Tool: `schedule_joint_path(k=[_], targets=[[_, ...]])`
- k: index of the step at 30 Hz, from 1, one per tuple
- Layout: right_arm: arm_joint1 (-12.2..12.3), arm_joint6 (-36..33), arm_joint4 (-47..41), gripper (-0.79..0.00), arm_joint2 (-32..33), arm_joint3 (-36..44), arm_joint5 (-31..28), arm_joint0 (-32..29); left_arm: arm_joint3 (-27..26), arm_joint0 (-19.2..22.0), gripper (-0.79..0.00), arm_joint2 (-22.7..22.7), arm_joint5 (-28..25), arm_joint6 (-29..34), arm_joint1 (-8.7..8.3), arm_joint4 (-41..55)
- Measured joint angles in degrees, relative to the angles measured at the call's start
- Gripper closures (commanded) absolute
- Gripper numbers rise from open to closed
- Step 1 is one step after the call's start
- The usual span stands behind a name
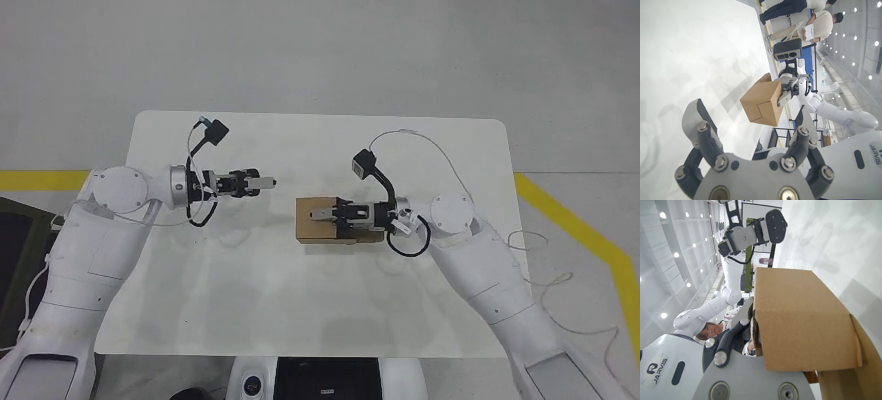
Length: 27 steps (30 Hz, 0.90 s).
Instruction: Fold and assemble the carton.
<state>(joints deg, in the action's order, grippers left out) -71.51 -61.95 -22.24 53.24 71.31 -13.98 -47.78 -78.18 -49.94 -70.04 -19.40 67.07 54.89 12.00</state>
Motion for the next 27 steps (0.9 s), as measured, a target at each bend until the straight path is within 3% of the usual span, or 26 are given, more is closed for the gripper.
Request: schedule_joint_path(k=[3,5,9,11,12,14,16,17,27], targets=[[-0.52,1.17,0.36,0.0,-1.12,-2.34,-1.58,0.72,-0.73,-1.11,-0.785,-1.43,0.49,-0.7,-0.38,0.01],[-0.78,1.6,0.69,-0.086,-1.65,-3.67,-2.36,1.12,-1.34,-1.69,-0.785,-2.16,0.69,-0.73,-0.62,-0.41],[-1.52,1.88,1.32,-0.046,-3.43,-6.24,-3.48,1.94,-4.36,-2.96,-0.785,-3.38,-0.11,-0.21,-1.21,-3.35],[-1.86,1.93,1.2,-0.071,-4.13,-7.26,-3.94,2.27,-5.94,-3.58,-0.785,-3.92,-0.47,0.07,-1.46,-4.52],[-2.06,2.03,1.11,-0.123,-4.47,-7.99,-4.29,2.5,-6.95,-3.97,-0.785,-4.29,-0.66,0.23,-1.63,-5.24],[-2.32,2.22,1.09,-0.372,-4.86,-9.07,-4.67,2.82,-8.39,-4.48,-0.785,-4.69,-1.12,0.68,-1.87,-6.6],[-2.55,2.32,1.17,-0.754,-5.2,-10.0,-4.91,3.08,-9.68,-4.92,-0.785,-4.82,-2.07,1.19,-2.13,-8.99],[-2.62,2.38,1.17,-0.785,-5.22,-10.3,-5.01,3.16,-10.08,-5.07,-0.785,-4.76,-2.66,1.22,-2.21,-10.09],[-1.32,0.45,0.6,-0.785,-1.39,-7.78,-2.87,1.16,-13.04,-5.77,-0.785,-2.7,-13.65,-1.96,-2.64,-22.52]])
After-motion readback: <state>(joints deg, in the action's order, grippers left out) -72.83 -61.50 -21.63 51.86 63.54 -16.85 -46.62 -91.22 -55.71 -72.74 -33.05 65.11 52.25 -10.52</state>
